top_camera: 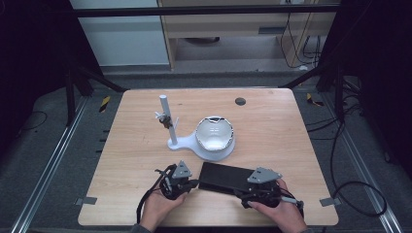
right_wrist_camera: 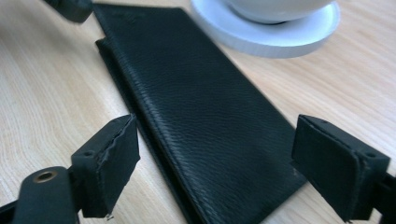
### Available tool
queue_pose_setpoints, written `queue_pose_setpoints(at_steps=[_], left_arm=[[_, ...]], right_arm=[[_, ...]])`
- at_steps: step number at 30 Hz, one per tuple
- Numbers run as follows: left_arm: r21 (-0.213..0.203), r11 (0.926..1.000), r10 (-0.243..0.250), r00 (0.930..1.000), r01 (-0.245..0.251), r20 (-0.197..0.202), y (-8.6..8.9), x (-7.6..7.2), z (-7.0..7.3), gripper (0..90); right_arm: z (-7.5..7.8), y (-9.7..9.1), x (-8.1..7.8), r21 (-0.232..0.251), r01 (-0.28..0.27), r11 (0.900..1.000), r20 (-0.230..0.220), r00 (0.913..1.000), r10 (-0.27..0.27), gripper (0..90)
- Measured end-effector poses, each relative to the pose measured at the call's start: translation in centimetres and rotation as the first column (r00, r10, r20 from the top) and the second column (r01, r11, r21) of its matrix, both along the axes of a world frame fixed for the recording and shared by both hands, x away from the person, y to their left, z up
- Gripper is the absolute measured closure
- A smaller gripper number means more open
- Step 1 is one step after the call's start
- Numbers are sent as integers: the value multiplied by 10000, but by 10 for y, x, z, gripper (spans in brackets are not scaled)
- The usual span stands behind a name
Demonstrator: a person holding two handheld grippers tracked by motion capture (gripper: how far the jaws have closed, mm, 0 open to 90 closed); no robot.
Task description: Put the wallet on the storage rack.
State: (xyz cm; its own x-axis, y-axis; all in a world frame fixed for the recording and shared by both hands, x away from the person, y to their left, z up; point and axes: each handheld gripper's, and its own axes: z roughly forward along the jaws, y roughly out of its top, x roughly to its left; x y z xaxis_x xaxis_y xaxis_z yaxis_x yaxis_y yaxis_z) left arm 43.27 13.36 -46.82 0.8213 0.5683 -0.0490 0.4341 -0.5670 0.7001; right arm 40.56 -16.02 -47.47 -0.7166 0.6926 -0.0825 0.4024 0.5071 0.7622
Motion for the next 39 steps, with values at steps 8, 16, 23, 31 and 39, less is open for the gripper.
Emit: queue_pose_setpoints(at_steps=[8, 16, 23, 31, 39], left_arm=[[-307, 9995, 16, 10000, -14, 80, -3, 6, 9, 900], [-439, 9990, -77, 9999, 81, 85, -7, 10, 15, 900], [-305, 9992, -258, 9997, 256, -56, -16, 14, 12, 900], [-155, 9998, -162, 9994, 157, -316, -19, 22, 3, 900], [-373, 9993, 75, 9996, -85, -266, -17, 24, 2, 900]], right_arm=[[5, 13, 9, -608, -133, 9981, -149, 9998, 125, 125], [9, 28, 19, -1254, -410, 9913, -330, 9988, 372, 134], [9, 39, 29, -1628, -479, 9855, -498, 9979, 402, 163], [9, 40, 31, -1626, -419, 9858, -404, 9985, 357, 188], [11, 37, 33, -1554, -254, 9875, -312, 9993, 208, 222]])
